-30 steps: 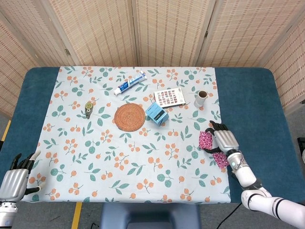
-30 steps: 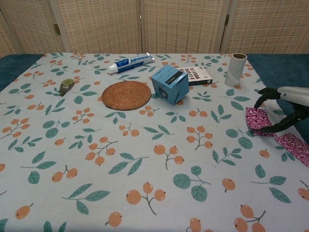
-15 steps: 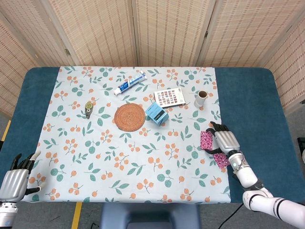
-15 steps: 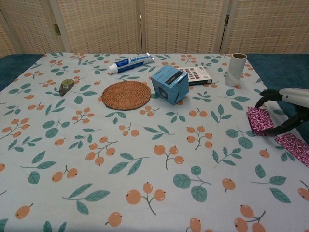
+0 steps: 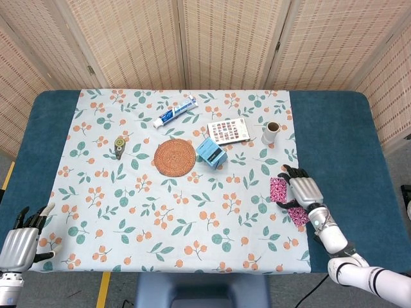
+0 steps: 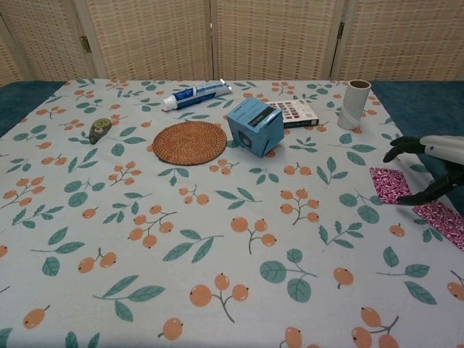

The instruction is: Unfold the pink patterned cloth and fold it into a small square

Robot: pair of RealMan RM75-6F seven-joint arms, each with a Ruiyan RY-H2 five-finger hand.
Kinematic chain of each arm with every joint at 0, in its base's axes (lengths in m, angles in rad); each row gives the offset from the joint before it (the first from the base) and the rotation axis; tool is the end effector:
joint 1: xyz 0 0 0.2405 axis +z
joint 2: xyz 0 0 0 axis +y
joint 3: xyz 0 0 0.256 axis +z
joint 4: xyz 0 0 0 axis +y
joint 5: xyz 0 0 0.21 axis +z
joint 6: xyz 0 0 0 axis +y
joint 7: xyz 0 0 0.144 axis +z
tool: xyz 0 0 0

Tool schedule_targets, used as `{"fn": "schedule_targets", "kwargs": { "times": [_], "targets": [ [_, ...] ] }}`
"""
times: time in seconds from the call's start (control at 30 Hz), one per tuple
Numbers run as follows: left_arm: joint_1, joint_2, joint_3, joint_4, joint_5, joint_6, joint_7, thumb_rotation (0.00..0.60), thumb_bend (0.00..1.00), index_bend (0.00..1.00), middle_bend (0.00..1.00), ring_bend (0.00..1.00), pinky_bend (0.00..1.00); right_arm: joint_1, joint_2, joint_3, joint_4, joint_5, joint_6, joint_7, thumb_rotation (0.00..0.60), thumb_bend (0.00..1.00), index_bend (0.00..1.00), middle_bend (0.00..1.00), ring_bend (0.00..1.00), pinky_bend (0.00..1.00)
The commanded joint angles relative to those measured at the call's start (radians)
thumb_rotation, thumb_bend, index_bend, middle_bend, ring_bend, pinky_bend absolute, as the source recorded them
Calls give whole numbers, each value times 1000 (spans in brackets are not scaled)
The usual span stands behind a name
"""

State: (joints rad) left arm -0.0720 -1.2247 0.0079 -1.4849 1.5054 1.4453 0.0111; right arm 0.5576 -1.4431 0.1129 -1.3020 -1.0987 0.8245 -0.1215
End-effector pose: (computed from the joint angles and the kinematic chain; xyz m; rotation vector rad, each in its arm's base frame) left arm -0.3341 0.1652 0.1231 -1.4437 -0.9550 -0.8123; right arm -0.2862 -0.3264 0.0201 1.6864 -1.1915 0.6402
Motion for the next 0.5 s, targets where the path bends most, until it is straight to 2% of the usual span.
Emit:
{"fn": "schedule_targets", "kwargs": {
  "times": [0.03,0.3,0.5],
  "targets": [
    [1,0,0,1,-1,1,-2,600,190,102,180,271,0,-19,28,-15,-35,-38,30,12,434,262,171,23,0,0],
    [0,3,0,-8,3,2,4,600,190,102,183,272,0,-95,130,-111,-133,-194,130,24,434,262,170,27,0,0],
    [-5,10,-2,-23,13,6,12,600,190,102,185,273,0,-128,167,-164,-139,-271,162,29,433,262,170,28,0,0]
  ]
}}
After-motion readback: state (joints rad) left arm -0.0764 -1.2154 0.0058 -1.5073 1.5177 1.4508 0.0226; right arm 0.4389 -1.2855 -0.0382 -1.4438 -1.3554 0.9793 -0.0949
